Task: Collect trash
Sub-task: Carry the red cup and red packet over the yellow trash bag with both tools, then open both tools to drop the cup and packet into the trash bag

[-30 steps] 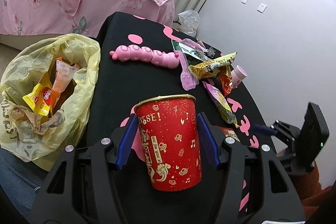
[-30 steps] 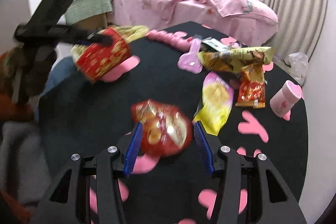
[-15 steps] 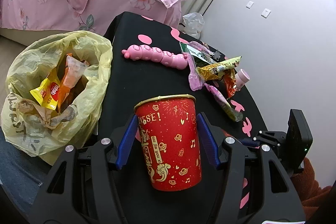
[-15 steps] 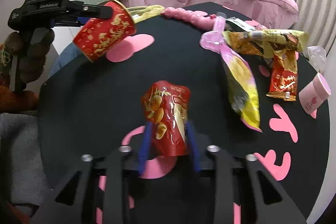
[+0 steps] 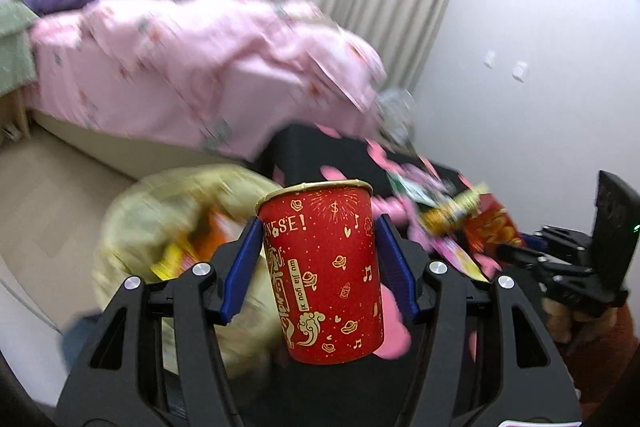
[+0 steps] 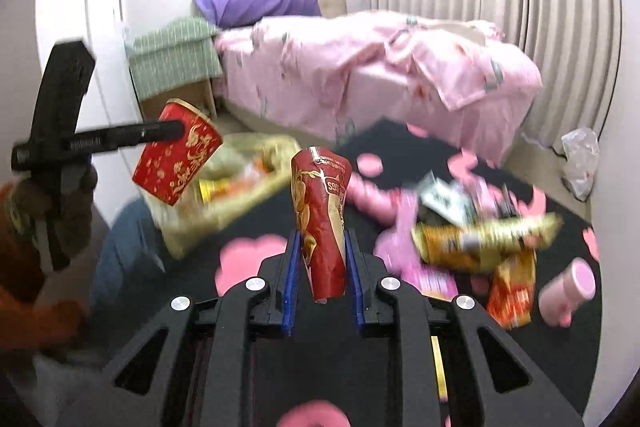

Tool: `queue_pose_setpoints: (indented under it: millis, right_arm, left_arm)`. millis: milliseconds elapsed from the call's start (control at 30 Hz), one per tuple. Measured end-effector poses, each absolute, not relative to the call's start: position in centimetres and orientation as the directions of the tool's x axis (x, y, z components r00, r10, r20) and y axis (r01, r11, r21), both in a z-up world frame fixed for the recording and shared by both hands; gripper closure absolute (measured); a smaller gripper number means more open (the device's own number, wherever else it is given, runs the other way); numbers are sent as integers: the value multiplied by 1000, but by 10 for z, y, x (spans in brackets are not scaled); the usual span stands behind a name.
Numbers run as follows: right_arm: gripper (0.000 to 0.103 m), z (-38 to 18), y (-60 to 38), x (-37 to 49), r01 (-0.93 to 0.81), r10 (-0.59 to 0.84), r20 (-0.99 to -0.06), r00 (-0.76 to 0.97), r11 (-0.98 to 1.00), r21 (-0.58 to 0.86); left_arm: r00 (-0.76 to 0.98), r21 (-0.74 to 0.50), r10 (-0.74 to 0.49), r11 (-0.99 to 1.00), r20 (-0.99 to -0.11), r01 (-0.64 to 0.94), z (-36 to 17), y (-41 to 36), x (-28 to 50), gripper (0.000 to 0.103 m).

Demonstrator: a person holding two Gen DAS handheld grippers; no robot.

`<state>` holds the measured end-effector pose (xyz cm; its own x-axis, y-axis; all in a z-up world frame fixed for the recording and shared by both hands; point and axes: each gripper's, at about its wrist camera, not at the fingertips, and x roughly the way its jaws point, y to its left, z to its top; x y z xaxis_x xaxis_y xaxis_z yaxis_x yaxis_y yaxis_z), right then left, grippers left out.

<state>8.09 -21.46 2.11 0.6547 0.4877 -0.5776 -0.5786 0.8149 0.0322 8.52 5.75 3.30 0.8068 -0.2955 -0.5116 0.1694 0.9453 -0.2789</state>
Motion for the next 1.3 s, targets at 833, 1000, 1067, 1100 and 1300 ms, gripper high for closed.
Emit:
queue_pose_setpoints:
  millis: [833,1000,1067,1100,1300]
  right_arm:
    - [82,-24,-14,187,-755,549,-694,465,656,14]
    - [79,-42,-10,197,-761,550,-704,449,649,22]
    - [68,-48,-9,202,-750,538,-710,454,661,21]
    - [64,-49,-10,203,-744,534,-709,461,668,19]
    - [55,-52,-20,201,-723,509,-702,498,691,-12]
  left_arm:
    - [768,-378,-208,924,-606,-49,-42,160,145,48]
    - [747,-388,-224,920,-626,-49,-51,165,157,47]
    - [743,-418,-249,907,-621,-45,-51,169,160,44]
    - [744,-429,-256,902,-617,-46,-50,172,162,44]
    - [777,-419,-212,905,-592,-73,-37,178,156,37]
